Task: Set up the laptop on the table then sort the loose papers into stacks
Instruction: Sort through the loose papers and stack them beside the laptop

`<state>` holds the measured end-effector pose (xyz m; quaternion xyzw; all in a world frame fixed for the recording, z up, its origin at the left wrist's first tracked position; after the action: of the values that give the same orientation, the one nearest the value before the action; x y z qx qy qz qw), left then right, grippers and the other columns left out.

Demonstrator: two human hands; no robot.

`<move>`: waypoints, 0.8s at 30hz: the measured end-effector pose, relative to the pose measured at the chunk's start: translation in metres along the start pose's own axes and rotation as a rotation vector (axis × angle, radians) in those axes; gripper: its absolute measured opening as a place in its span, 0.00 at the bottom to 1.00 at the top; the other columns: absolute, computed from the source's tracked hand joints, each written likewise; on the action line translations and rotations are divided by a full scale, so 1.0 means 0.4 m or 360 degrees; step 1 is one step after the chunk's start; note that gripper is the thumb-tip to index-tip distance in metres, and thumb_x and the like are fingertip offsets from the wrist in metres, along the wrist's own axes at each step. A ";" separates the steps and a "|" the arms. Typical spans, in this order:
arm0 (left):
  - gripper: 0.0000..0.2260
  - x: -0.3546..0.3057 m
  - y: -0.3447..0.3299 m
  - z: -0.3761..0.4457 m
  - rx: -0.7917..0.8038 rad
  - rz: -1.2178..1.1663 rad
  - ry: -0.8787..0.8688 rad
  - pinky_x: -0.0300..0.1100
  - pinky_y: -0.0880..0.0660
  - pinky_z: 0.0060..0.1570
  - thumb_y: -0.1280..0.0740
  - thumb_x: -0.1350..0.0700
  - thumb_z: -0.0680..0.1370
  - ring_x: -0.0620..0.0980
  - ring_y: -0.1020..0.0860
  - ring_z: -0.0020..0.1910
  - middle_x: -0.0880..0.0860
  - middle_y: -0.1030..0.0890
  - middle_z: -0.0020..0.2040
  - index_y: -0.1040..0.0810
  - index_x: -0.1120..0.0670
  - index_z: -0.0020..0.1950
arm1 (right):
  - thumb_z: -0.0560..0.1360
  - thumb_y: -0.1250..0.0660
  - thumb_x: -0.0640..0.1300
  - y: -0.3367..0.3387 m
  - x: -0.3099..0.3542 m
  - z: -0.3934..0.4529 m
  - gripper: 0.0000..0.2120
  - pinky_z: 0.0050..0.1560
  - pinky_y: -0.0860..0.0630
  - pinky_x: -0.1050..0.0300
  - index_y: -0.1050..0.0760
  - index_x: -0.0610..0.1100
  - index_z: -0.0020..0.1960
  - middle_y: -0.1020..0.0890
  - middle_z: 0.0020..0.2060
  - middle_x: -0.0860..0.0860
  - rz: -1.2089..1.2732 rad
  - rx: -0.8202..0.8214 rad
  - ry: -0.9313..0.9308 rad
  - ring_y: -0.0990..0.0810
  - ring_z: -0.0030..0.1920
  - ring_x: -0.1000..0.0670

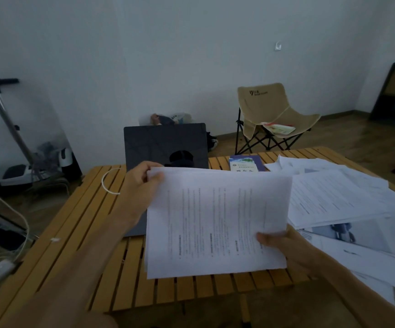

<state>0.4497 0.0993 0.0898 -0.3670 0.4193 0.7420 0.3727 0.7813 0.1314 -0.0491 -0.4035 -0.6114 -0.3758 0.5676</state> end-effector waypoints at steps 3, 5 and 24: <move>0.06 0.018 0.008 0.012 0.0006 -0.0013 0.0092 0.41 0.23 0.39 0.38 0.58 0.81 0.51 0.21 0.43 0.55 0.20 0.45 0.21 0.56 0.51 | 0.53 0.15 0.58 -0.002 0.006 -0.004 0.42 0.54 0.20 0.34 0.24 0.47 0.63 0.16 0.54 0.45 0.0027 0.0031 -0.0013 0.17 0.56 0.40; 0.06 0.021 0.007 0.016 -0.0004 -0.0085 0.0156 0.37 0.23 0.36 0.37 0.58 0.81 0.50 0.21 0.43 0.55 0.19 0.45 0.20 0.57 0.51 | 0.51 0.15 0.58 -0.006 0.009 -0.007 0.44 0.53 0.19 0.38 0.25 0.47 0.63 0.15 0.54 0.46 0.0012 0.0051 -0.0023 0.16 0.56 0.41; 0.08 0.051 -0.041 0.106 -0.0002 0.0115 0.0078 0.43 0.25 0.42 0.33 0.60 0.79 0.47 0.22 0.39 0.51 0.18 0.41 0.20 0.50 0.43 | 0.70 0.25 0.40 0.017 -0.026 -0.002 0.19 0.51 0.18 0.51 0.21 0.44 0.60 0.14 0.55 0.47 0.0039 -0.0129 -0.0229 0.15 0.54 0.48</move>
<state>0.4450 0.1483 0.0827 -0.3699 0.4409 0.7460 0.3351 0.7881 0.1327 -0.0596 -0.4596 -0.6299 -0.3633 0.5099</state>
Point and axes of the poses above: each hand's wrist, its own z-axis towards the middle knuckle, its own y-axis out of the back of the hand, x = y × z, the point moved 4 cm from there along z, towards the middle knuckle
